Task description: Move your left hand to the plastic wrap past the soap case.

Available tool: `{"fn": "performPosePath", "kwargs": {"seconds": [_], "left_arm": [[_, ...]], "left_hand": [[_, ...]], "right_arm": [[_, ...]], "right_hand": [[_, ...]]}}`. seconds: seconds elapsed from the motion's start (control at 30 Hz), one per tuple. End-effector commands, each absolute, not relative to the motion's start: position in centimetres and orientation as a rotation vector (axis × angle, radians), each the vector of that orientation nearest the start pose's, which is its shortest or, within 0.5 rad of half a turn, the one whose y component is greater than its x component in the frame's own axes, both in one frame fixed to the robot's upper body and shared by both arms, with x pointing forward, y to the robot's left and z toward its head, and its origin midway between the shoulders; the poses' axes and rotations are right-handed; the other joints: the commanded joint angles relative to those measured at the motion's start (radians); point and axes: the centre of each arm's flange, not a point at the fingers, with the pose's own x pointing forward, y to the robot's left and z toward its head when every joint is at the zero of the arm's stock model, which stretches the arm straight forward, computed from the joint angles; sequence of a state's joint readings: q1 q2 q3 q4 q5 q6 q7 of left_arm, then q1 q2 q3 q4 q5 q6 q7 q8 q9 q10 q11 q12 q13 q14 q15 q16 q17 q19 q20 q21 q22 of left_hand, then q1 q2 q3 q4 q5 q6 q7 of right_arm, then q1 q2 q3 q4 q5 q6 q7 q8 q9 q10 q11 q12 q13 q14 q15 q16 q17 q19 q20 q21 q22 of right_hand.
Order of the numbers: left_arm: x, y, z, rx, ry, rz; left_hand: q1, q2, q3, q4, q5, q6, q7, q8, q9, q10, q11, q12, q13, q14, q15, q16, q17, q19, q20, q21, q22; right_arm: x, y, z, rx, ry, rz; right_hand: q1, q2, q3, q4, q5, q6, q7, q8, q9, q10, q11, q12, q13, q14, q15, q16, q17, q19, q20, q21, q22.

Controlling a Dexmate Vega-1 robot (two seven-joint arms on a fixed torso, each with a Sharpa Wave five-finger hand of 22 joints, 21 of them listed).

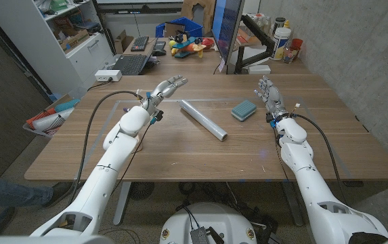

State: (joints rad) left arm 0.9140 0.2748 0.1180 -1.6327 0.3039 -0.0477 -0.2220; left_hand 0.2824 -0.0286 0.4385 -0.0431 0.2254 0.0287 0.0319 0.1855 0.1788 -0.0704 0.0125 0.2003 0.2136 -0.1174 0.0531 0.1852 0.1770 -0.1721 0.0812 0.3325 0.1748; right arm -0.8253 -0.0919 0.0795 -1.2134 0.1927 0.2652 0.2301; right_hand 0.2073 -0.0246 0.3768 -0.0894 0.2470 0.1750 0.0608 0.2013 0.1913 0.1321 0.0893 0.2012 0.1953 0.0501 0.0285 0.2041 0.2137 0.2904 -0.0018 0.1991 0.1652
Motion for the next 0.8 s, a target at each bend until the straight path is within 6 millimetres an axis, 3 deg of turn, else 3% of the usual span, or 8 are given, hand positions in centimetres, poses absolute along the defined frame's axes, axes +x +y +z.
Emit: {"fn": "performPosePath", "kwargs": {"seconds": [0.03, 0.8], "left_arm": [[60.98, 21.69, 3.87, 0.727, -0.668, -0.148], [61.86, 20.71, 3.72, 0.768, -0.642, -0.169]], "left_hand": [[0.013, 0.003, 0.002, -0.005, -0.001, 0.002, 0.001, 0.007, 0.003, 0.001, 0.000, 0.009, 0.000, 0.001, -0.002, 0.005, 0.003, -0.079, 0.003, -0.002, 0.002], [0.019, 0.006, 0.003, -0.013, -0.004, 0.002, 0.000, 0.006, 0.004, 0.001, -0.001, 0.010, -0.004, 0.003, -0.005, 0.005, 0.003, -0.075, 0.007, -0.011, 0.002]], "right_arm": [[66.36, -29.08, -0.98, 0.069, -0.681, 0.122], [66.36, -29.41, -1.04, 0.062, -0.676, 0.119]], "right_hand": [[0.001, 0.013, 0.002, -0.006, 0.007, 0.012, 0.003, -0.001, 0.001, 0.010, 0.000, 0.002, 0.003, 0.008, 0.001, 0.002, 0.003, 0.009, -0.001, -0.003, 0.005], [0.001, 0.013, 0.001, -0.009, 0.007, 0.012, 0.002, -0.002, 0.001, 0.011, 0.002, 0.002, 0.003, 0.009, 0.001, 0.002, 0.001, 0.010, -0.001, -0.004, 0.005]]}}
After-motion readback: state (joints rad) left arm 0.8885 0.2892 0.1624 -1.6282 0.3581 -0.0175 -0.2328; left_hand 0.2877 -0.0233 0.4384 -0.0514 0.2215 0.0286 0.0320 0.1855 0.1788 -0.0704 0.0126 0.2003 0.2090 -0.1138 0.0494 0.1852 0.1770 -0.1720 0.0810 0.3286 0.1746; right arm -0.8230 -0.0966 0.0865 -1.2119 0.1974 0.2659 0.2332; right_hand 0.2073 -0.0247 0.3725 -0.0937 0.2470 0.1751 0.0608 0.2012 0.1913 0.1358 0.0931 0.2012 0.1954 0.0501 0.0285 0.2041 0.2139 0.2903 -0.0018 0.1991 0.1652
